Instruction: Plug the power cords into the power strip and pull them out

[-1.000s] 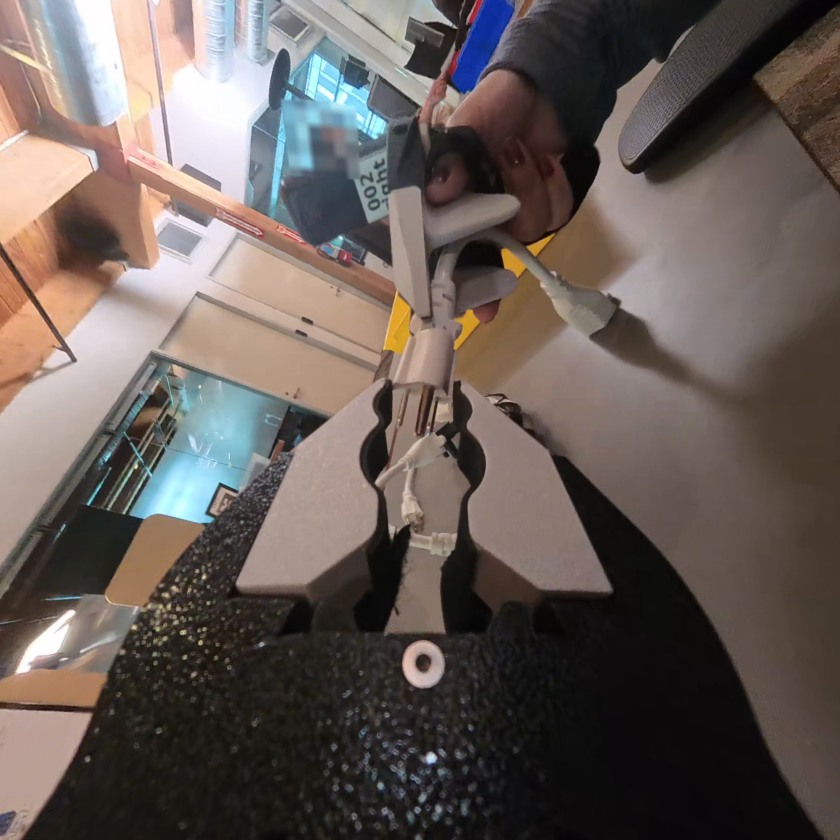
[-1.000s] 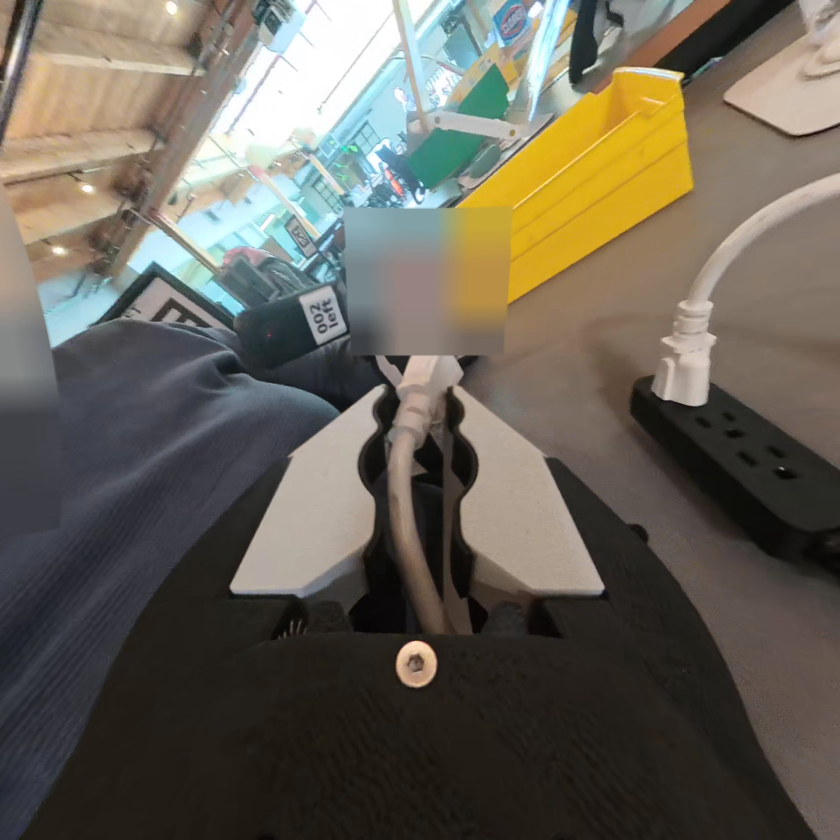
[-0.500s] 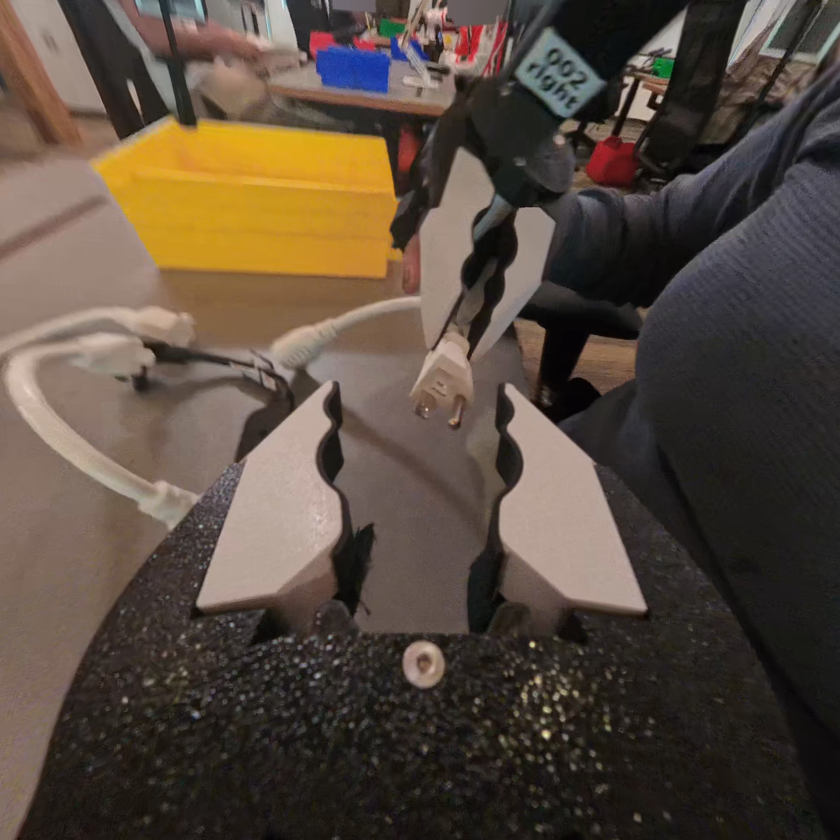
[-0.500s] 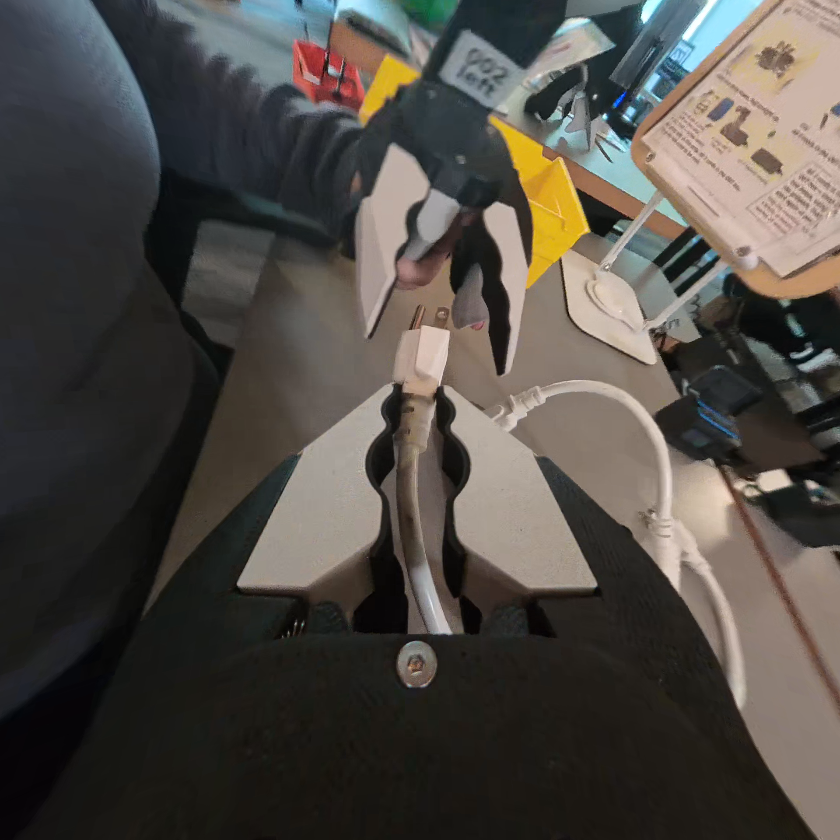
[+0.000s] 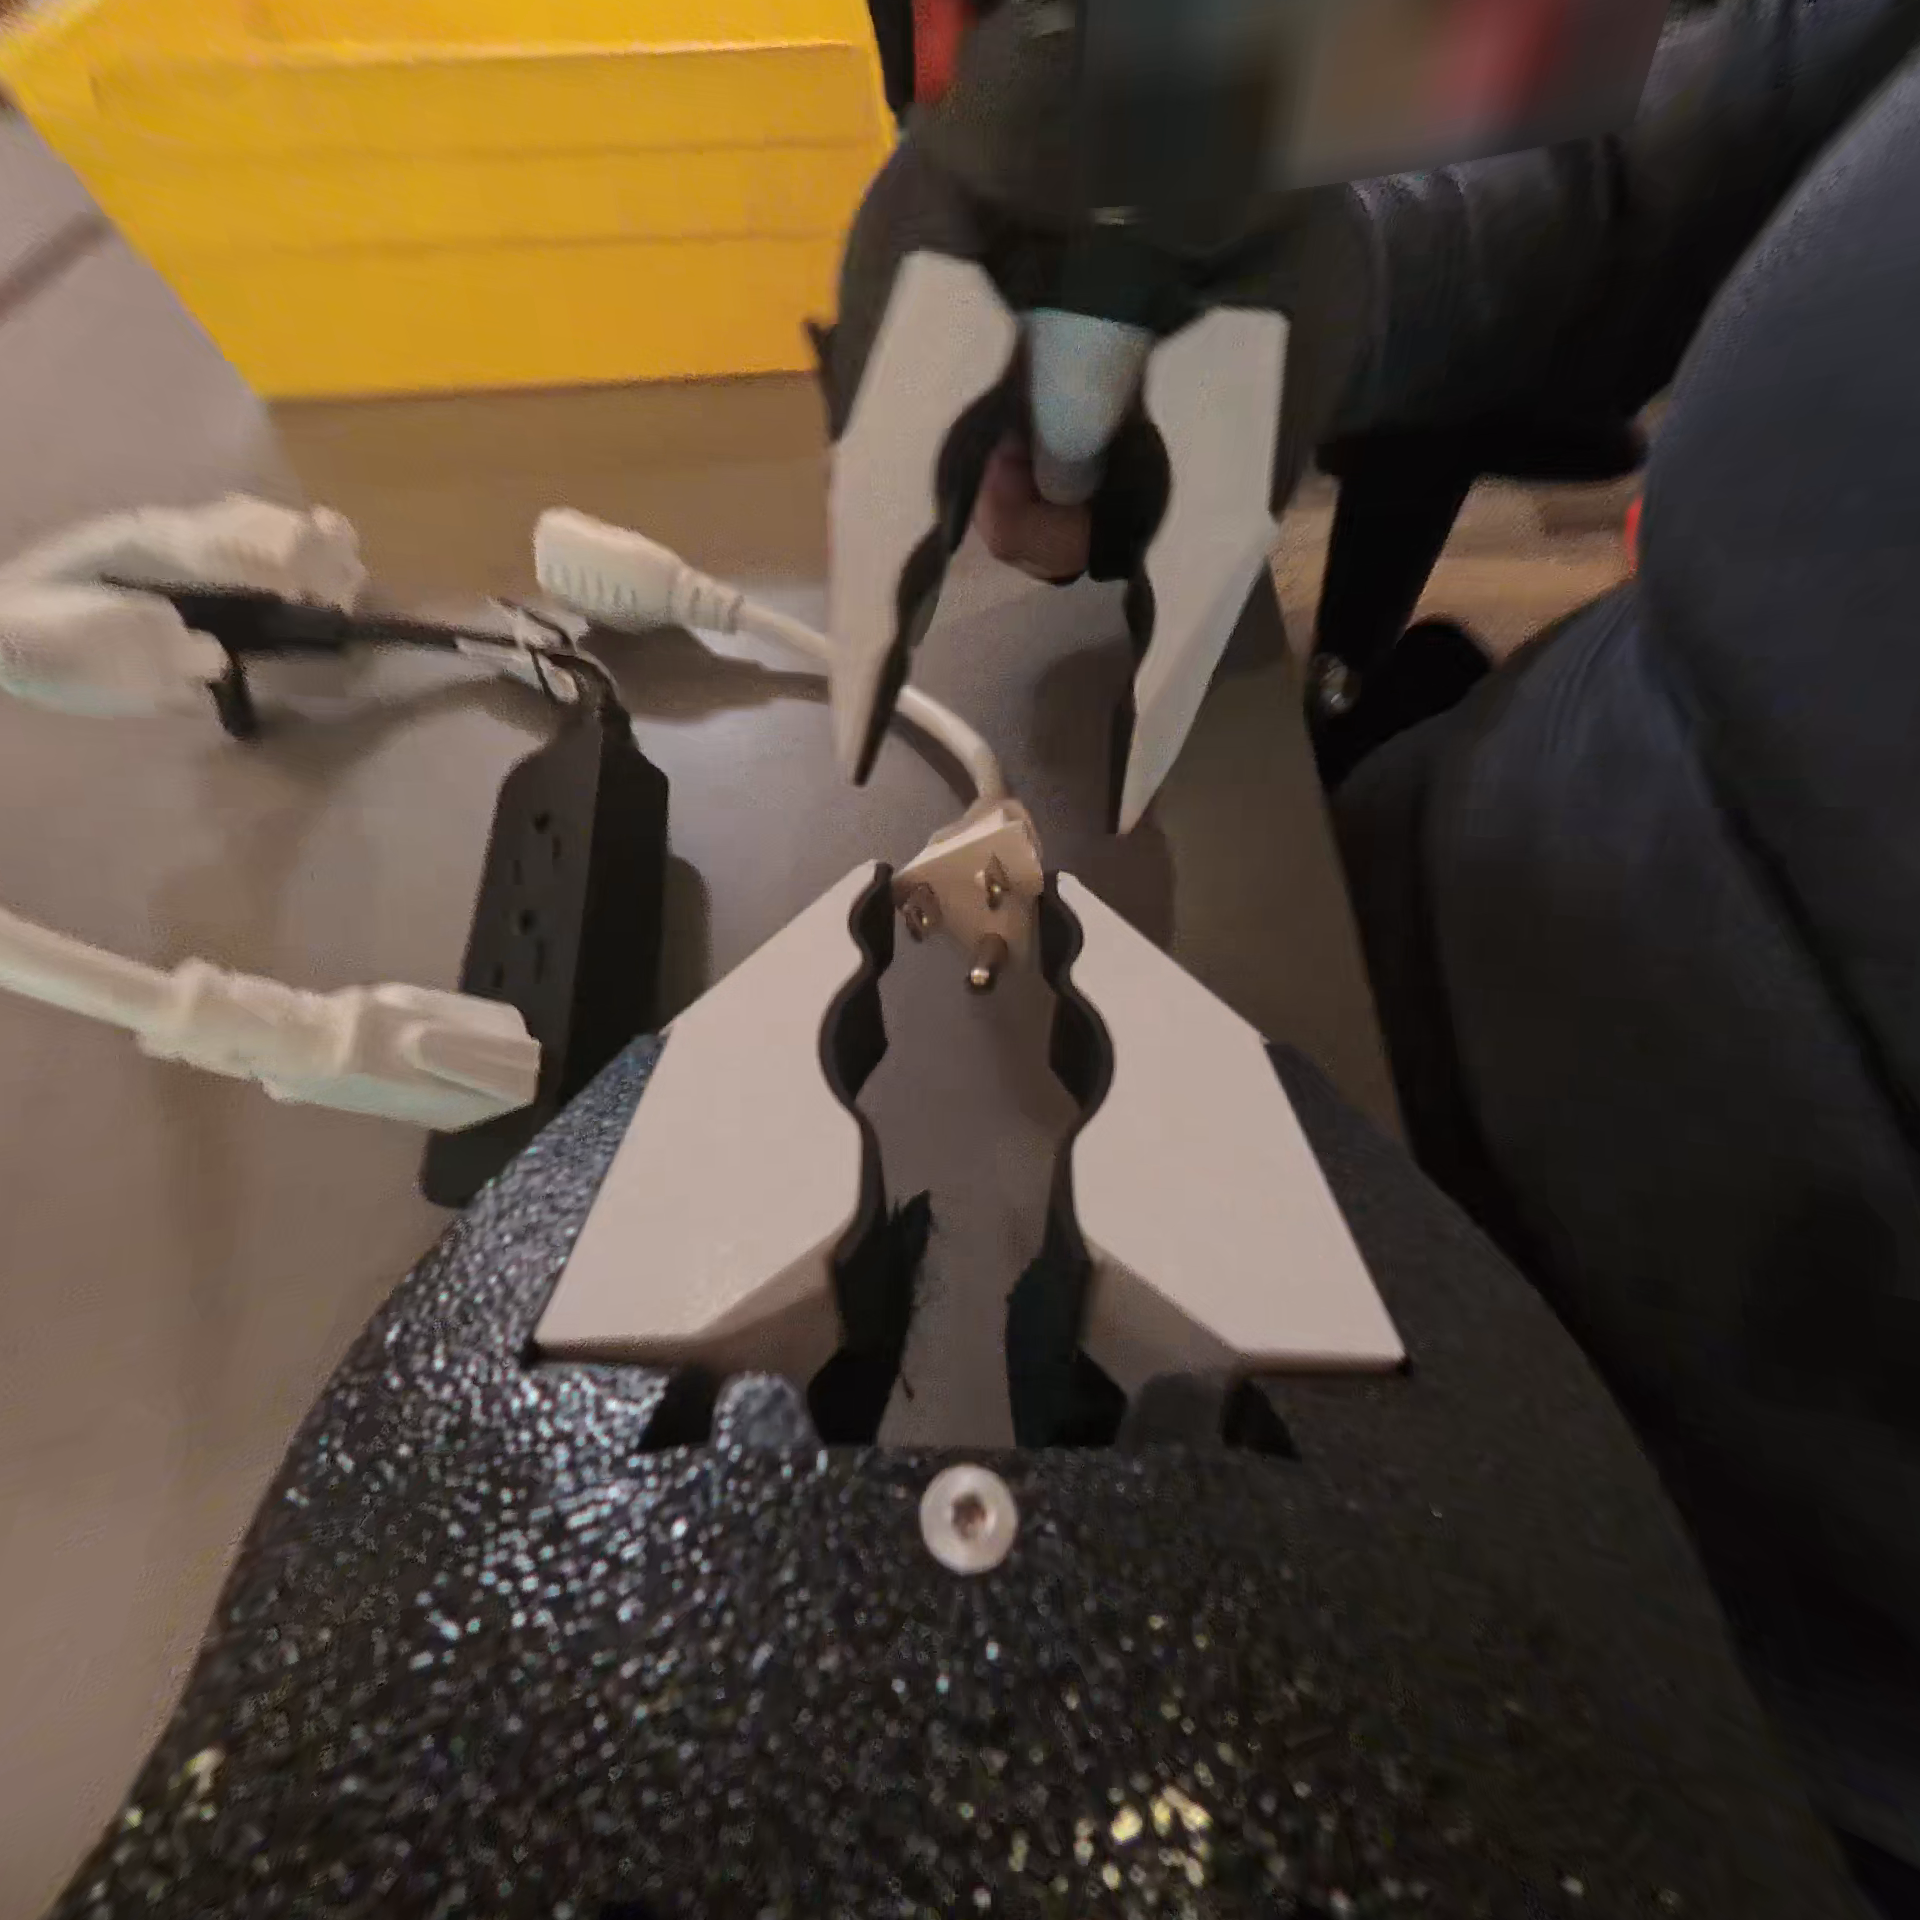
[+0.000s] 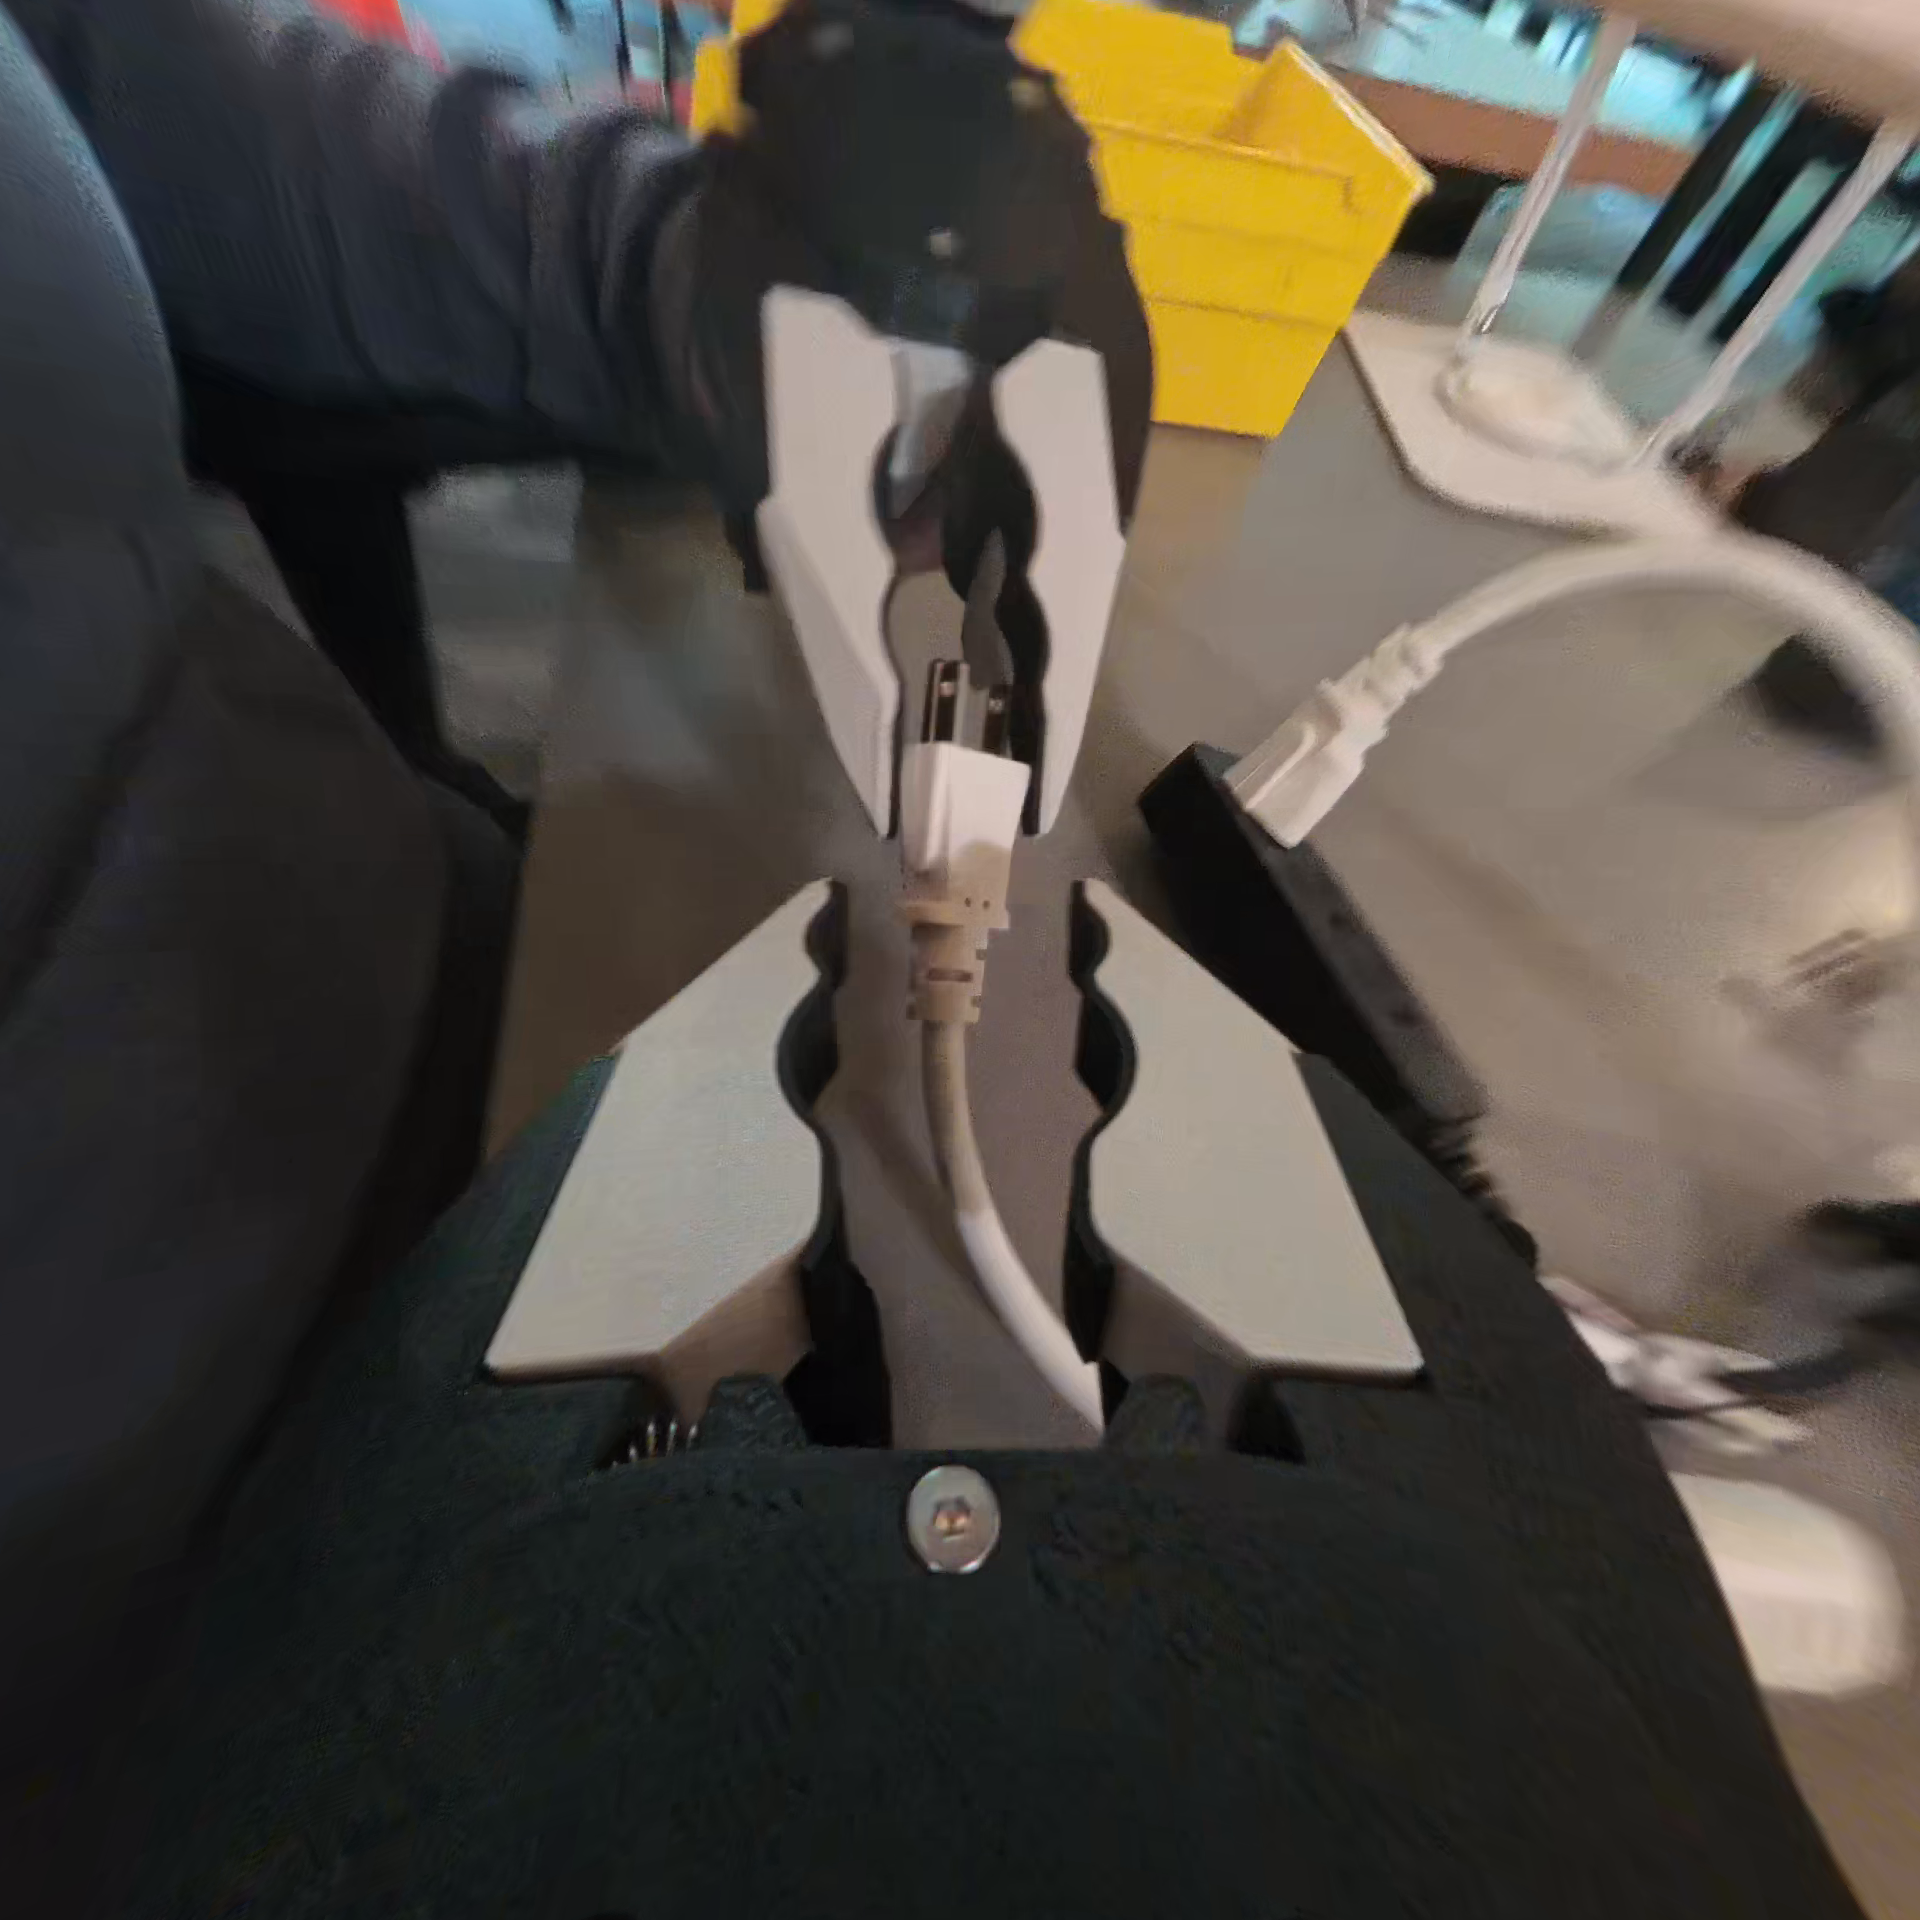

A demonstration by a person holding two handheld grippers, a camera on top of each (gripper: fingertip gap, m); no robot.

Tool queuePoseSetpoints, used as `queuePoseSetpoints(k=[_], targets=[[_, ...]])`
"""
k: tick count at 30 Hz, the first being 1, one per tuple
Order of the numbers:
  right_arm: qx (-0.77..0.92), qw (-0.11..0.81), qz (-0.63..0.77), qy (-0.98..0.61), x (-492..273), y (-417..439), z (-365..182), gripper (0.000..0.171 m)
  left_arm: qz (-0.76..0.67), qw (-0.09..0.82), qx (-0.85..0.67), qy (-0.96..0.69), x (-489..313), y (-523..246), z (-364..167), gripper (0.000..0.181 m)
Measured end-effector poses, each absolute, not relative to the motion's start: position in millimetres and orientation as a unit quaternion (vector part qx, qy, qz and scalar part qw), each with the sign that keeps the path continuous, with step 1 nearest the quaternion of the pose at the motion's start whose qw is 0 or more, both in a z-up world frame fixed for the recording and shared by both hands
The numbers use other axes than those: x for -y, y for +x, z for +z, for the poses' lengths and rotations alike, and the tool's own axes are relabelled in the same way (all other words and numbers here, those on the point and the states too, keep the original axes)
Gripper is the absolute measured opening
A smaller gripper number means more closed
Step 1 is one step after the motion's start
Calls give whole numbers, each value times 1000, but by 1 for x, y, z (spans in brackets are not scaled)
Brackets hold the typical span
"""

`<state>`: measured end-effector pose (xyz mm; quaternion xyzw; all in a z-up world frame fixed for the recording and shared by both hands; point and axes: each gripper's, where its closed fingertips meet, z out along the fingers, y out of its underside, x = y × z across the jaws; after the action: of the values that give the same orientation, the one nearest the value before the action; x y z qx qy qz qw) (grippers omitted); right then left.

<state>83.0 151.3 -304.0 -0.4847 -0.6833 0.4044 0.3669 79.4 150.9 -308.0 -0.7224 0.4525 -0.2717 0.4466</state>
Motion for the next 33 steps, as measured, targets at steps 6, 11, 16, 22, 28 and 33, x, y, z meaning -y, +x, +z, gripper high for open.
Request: queuePoseSetpoints(k=[6,11,16,22,28,33], targets=[[585,249,534,-557,-145,80,-304,72,-179,505,-531,-656,-147,82,-311,26],[632,236,487,-554,-136,79,-325,58,-166,536,-557,-612,-140,88,-302,25],[599,213,538,-553,-132,78,-317,36,-172,562,-554,-589,-136,89,-293,25],[602,205,548,-544,-129,80,-313,27,-198,579,-535,-583,-135,90,-284,24],[639,314,484,-509,-142,80,-290,21,-251,581,-468,-617,-145,84,-268,24],[709,400,309,-492,-163,84,-298,15,-287,520,-429,-680,-148,82,-278,45]])
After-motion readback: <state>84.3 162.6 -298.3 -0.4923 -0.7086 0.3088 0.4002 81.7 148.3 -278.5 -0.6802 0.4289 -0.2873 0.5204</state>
